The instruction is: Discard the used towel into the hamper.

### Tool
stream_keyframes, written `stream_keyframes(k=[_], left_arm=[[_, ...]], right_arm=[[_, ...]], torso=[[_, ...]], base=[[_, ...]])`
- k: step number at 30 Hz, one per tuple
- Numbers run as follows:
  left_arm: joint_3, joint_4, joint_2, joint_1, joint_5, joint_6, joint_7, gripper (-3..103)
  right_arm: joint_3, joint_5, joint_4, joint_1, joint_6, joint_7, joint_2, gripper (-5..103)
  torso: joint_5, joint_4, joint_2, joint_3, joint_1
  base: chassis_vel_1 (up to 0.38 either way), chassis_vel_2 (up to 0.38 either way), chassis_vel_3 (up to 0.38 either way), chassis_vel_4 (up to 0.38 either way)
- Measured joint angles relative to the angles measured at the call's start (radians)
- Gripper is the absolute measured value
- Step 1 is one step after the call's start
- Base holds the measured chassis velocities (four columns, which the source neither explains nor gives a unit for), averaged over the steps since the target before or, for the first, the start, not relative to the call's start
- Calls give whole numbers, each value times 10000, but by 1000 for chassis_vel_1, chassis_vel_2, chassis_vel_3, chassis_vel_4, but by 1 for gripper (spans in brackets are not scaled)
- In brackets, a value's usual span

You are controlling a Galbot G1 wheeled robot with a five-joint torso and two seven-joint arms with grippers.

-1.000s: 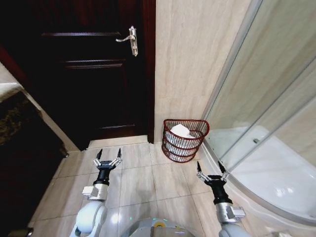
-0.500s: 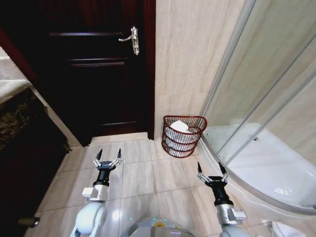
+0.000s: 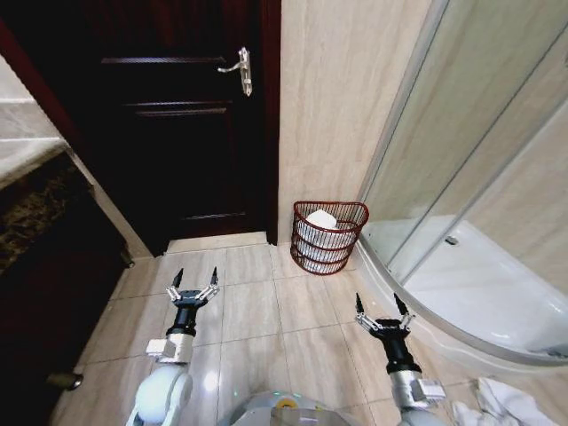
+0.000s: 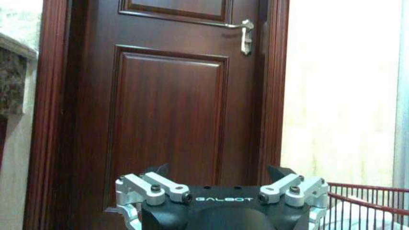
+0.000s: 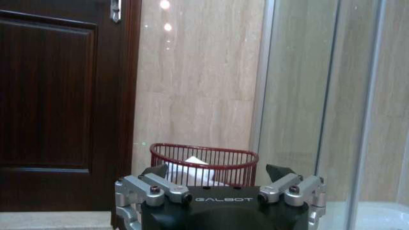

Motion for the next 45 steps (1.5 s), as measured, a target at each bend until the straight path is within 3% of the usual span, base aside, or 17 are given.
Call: stream_keyframes(k=[18, 45], left_arm=[[12, -7, -116, 10, 293, -91, -32, 100], [49, 67, -235, 25, 415, -241, -30, 100]], right_arm=[[-87, 17, -131, 48, 282, 179, 57, 100], [-28, 24, -270, -47, 545, 308, -52, 100]], torso=[[0, 1, 0, 1, 1], [-1, 0, 0, 0, 1]], base=[[25, -31, -25, 28], [-94, -97, -98, -97]])
